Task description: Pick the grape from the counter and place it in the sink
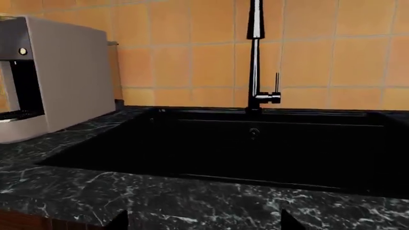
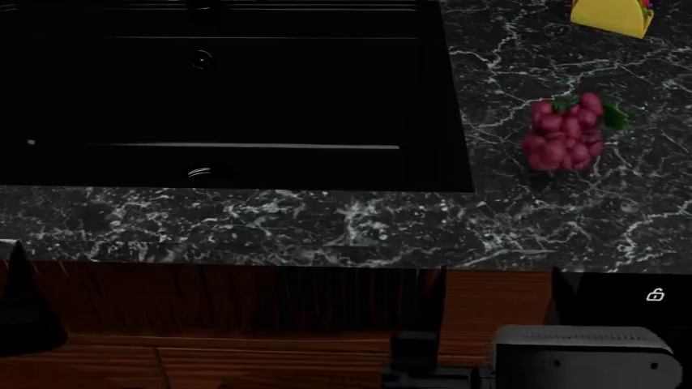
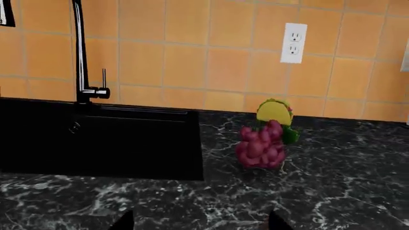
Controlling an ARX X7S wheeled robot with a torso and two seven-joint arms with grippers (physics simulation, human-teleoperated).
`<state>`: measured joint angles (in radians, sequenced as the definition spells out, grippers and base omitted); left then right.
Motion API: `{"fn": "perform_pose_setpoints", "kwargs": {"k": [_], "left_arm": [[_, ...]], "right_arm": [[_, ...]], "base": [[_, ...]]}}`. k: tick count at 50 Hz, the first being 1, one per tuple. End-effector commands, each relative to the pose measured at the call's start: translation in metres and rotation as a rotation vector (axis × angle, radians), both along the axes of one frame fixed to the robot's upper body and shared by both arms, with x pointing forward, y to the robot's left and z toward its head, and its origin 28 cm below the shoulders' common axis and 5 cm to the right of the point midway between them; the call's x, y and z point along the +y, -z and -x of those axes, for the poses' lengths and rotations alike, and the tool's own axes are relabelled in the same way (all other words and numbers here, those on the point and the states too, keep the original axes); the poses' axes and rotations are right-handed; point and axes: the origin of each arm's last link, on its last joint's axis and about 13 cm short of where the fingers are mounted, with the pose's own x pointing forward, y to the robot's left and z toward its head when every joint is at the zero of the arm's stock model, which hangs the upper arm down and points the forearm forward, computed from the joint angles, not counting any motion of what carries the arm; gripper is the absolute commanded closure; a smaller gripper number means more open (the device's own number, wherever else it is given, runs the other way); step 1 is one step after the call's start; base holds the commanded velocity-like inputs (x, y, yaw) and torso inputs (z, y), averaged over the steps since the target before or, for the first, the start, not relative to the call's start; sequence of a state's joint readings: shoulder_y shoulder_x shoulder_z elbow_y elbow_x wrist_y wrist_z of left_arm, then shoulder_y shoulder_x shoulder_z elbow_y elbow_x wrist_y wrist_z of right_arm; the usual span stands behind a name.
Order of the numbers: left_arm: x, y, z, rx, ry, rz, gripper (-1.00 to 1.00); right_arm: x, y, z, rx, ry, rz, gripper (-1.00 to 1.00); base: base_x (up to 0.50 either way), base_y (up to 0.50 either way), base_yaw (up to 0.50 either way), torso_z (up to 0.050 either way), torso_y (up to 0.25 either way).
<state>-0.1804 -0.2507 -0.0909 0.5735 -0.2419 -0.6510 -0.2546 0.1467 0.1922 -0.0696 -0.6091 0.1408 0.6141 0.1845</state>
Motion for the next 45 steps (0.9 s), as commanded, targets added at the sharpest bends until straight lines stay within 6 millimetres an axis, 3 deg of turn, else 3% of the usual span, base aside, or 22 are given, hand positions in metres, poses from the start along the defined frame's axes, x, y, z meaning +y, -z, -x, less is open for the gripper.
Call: {"fn": "perform_pose_setpoints", "kwargs": {"k": [1,2,3,4,21,45], "left_arm": [[0.026,-0.023,0.009,0.009,-0.150,0.011,-1.00],[0.041,-0.034,0.021,-0.008,-0.236,0.002,-1.00],[0.041,-0.035,0.021,-0.008,-0.235,0.003,-1.00],[0.041,-0.035,0.020,-0.009,-0.233,0.003,-1.00],[0.040,-0.037,0.021,-0.014,-0.233,0.001,-1.00],[0.039,-0.032,0.021,-0.013,-0.220,0.024,-1.00]], "right_arm": [[-0.010,-0.036,-0.003,-0.014,0.035,0.004,-1.00],[-0.015,-0.074,-0.004,-0.101,-0.016,0.041,-1.00],[-0.016,-0.091,-0.010,-0.081,-0.004,0.058,-1.00],[-0.017,-0.086,-0.009,0.005,0.006,0.072,-1.00],[-0.017,-0.099,-0.007,-0.014,-0.039,0.060,-1.00],[-0.018,-0.095,-0.002,-0.035,-0.087,0.029,-1.00]], "base": [[0.00,0.00,0.00,0.000,0.000],[0.00,0.00,0.00,0.000,0.000],[0.00,0.00,0.00,0.000,0.000],[0.00,0.00,0.00,0.000,0.000],[0.00,0.00,0.00,0.000,0.000],[0.25,0.21,0.00,0.000,0.000]]}}
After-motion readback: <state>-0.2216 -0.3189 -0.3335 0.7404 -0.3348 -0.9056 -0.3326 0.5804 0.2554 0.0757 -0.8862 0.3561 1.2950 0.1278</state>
